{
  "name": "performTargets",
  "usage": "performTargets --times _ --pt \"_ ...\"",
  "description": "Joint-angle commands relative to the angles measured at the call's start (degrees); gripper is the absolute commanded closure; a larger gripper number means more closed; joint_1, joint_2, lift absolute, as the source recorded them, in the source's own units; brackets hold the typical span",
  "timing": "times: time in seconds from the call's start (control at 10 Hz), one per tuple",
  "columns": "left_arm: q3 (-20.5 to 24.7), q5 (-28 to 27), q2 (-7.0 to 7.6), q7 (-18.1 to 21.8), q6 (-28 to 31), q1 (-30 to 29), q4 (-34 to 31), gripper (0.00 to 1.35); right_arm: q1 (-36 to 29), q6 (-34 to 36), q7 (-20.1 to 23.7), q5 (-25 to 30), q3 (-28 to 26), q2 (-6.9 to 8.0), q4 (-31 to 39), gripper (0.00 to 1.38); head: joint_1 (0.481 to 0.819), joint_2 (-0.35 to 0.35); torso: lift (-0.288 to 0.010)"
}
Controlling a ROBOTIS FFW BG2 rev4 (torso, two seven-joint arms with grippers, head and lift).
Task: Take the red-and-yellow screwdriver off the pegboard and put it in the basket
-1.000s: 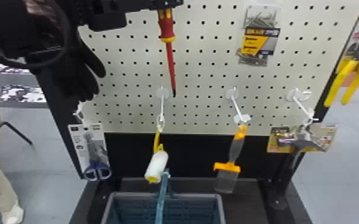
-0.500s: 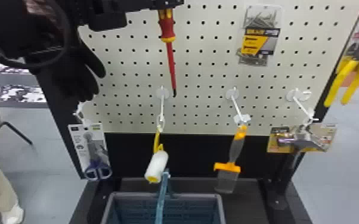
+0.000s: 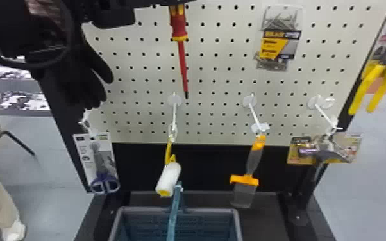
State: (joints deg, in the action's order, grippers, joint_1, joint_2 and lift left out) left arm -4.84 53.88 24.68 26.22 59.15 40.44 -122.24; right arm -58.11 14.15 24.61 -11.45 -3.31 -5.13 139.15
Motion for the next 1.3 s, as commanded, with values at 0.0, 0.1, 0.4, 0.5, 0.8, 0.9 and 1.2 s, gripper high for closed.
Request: performTargets --times 0.0,0.1,0.4,0.5,0.8,0.9,1.2 --pt "-0.2 0.3 0.19 0.0 0.0 0.0 -0.2 1.15 -0.1 0.0 0.0 0.0 0.0 -0.06 0.0 0.11 0.549 0.000 -0.100" --pt "-0.3 0.4 0.19 0.0 -0.2 0.0 -0.3 1.15 -0.1 0.0 0.0 0.0 0.0 -0.15 0.0 0.11 0.549 0.000 -0.100" --pt "0.0 -0.5 0.81 -0.6 0.1 -0.4 -1.7 1.15 -0.2 0.0 0.0 -0.1 0.0 -0.59 0.1 0.11 0.549 0.000 -0.100" --pt "0.8 -1.6 0.90 -1.2 0.6 -0.8 -3.6 1.15 -0.4 0.0 0.0 0.0 0.0 -0.59 0.3 0.11 0.549 0.000 -0.100" --pt "4.1 -3.0 0.37 -3.4 2.2 -4.3 -8.8 1.15 -0.4 0.1 -0.1 0.0 0.0 -0.59 0.3 0.11 0.549 0.000 -0.100" --pt "5.5 -3.2 0.02 -3.9 2.4 -6.0 -10.2 1.15 -0.4 0.2 -0.1 0.0 0.0 -0.59 0.3 0.11 0.549 0.000 -0.100" --pt "9.8 -2.7 -1.56 -5.7 2.6 -12.3 -13.7 1.15 -0.2 0.4 0.0 0.1 0.0 -0.59 0.4 0.11 0.549 0.000 -0.100"
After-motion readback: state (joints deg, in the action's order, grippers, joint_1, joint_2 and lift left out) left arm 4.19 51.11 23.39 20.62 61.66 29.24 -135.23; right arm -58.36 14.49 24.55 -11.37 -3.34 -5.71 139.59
